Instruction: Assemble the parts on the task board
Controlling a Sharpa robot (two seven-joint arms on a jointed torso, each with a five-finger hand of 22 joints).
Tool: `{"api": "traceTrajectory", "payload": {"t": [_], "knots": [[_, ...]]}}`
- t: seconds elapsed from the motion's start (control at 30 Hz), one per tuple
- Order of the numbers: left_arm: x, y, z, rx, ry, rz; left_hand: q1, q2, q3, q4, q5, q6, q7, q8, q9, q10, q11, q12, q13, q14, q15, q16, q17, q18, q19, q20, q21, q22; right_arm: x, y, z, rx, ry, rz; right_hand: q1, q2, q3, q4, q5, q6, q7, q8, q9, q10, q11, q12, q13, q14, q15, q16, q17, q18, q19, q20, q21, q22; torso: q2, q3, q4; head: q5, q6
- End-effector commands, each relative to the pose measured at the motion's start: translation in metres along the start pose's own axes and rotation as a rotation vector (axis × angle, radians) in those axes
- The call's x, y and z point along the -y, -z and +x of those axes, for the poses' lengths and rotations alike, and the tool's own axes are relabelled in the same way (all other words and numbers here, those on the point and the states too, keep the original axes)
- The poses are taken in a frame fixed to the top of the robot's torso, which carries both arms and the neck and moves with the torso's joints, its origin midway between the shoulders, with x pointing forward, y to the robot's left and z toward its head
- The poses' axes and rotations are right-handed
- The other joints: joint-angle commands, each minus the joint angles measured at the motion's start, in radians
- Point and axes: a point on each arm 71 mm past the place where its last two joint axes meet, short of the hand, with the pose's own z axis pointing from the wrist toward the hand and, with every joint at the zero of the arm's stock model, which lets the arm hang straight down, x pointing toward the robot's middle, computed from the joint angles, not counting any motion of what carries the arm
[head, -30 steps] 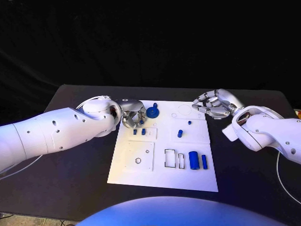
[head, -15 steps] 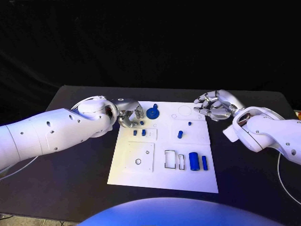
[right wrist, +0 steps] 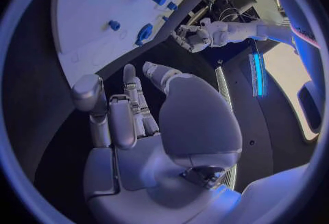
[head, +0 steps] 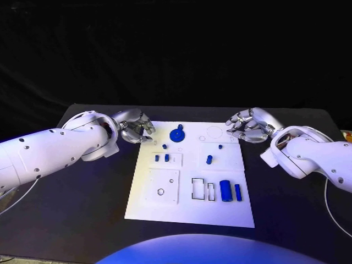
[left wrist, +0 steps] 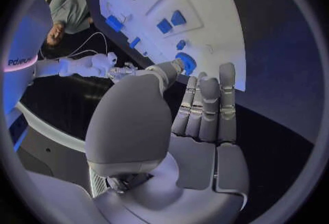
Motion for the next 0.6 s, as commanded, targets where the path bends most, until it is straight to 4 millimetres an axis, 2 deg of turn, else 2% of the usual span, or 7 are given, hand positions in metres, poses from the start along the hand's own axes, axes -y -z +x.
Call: {"api": "traceTrajectory", "payload": {"t": [0.03,0.1,0.2,0.37,0.47,0.53,0.6], "knots": [[0.005,0.005,-0.008,0.083,0.159,0.038,0.0,0.005,-0.008,0.003,-0.006,0.008,0.003,0.005,0.0,0.004,-0.001,0.007,0.001,-0.006,0.0,-0.006,-0.009,0.012,-0.001,-0.003,-0.006,-0.004,-0.004,0.0,0.004,-0.048,0.136,-0.046,0.002,-0.011,0.011,-0.023,-0.002,0.014,0.002,-0.009,-0.004,0.003,0.005,-0.039,-0.031,0.019,0.007,0.002,-0.002,0.001,0.007,0.002,0.006,0.006,-0.001,0.0001,-0.0017,-0.005,0.005],[0.005,0.008,-0.011,0.119,0.204,0.055,0.007,0.008,-0.009,0.012,-0.006,0.022,0.005,0.012,0.002,0.015,0.0,0.022,0.005,-0.037,-0.001,-0.042,-0.073,0.012,-0.003,-0.004,-0.022,-0.016,-0.006,0.001,0.007,-0.064,0.191,-0.063,0.01,-0.012,0.023,-0.038,-0.003,0.016,0.004,-0.011,-0.005,0.001,0.007,-0.06,-0.047,0.021,0.009,0.005,0.002,0.001,0.011,0.003,0.013,0.012,0.0,-0.001,-0.001,-0.009,0.007],[0.005,0.013,-0.017,0.176,0.324,0.071,0.022,0.012,0.005,0.03,-0.004,0.049,0.007,0.027,0.006,0.036,-0.003,0.054,0.012,-0.063,-0.004,-0.1,-0.106,0.012,-0.011,-0.007,-0.063,-0.045,-0.011,0.001,0.011,-0.095,0.282,-0.084,0.01,-0.015,0.038,-0.055,-0.005,0.03,0.004,-0.011,-0.007,0.009,0.009,-0.095,-0.073,0.026,0.011,0.013,0.015,-0.003,0.022,0.005,0.031,0.027,0.0,-0.0009,-0.0005,-0.014,0.008],[-0.001,0.018,-0.021,0.222,0.711,0.054,0.039,0.024,0.013,0.031,-0.004,0.058,0.003,0.038,0.008,0.07,-0.011,0.103,0.027,-0.105,-0.008,-0.155,-0.13,0.011,-0.032,-0.01,-0.109,-0.075,-0.018,-0.001,0.019,-0.163,0.434,-0.093,0.002,-0.022,0.045,-0.065,-0.008,0.034,0.004,-0.022,-0.013,0.01,0.012,-0.124,-0.096,0.029,0.013,0.018,0.022,-0.006,0.031,0.006,0.046,0.039,0.0,-0.0032,-0.0003,-0.023,0.011],[-0.002,0.02,-0.021,0.227,0.886,0.068,0.029,0.032,0.004,0.034,-0.004,0.06,0.002,0.045,0.009,0.065,-0.011,0.127,0.033,-0.161,-0.002,-0.219,-0.158,0.008,-0.068,-0.003,-0.164,-0.106,-0.022,-0.005,0.024,-0.21,0.531,-0.085,-0.001,-0.024,0.047,-0.068,-0.01,0.037,0.003,-0.025,-0.014,0.009,0.013,-0.133,-0.104,0.029,0.014,0.017,0.021,-0.006,0.031,0.007,0.047,0.041,0.0,-0.0041,0.0004,-0.027,0.012],[-0.001,0.021,-0.021,0.227,0.935,0.079,0.026,0.035,-0.002,0.035,-0.004,0.06,0.002,0.047,0.009,0.063,-0.011,0.134,0.034,-0.178,0.001,-0.247,-0.171,0.008,-0.08,0.001,-0.189,-0.122,-0.024,-0.006,0.026,-0.225,0.569,-0.079,-0.005,-0.027,0.048,-0.071,-0.012,0.042,0.003,-0.028,-0.016,0.002,0.015,-0.147,-0.116,0.028,0.015,0.017,0.018,-0.006,0.031,0.008,0.047,0.042,0.001,-0.0039,0.0015,-0.03,0.013],[0.0,0.021,-0.021,0.226,0.987,0.096,0.023,0.042,-0.017,0.036,-0.004,0.058,0.002,0.053,0.01,0.056,-0.009,0.147,0.033,-0.195,0.007,-0.313,-0.201,0.009,-0.089,0.011,-0.251,-0.163,-0.026,-0.009,0.029,-0.238,0.624,-0.077,-0.006,-0.028,0.048,-0.072,-0.012,0.044,0.003,-0.029,-0.016,0.001,0.015,-0.152,-0.121,0.029,0.016,0.018,0.02,-0.007,0.034,0.008,0.052,0.046,0.001,-0.0039,0.0014,-0.032,0.014]]}}
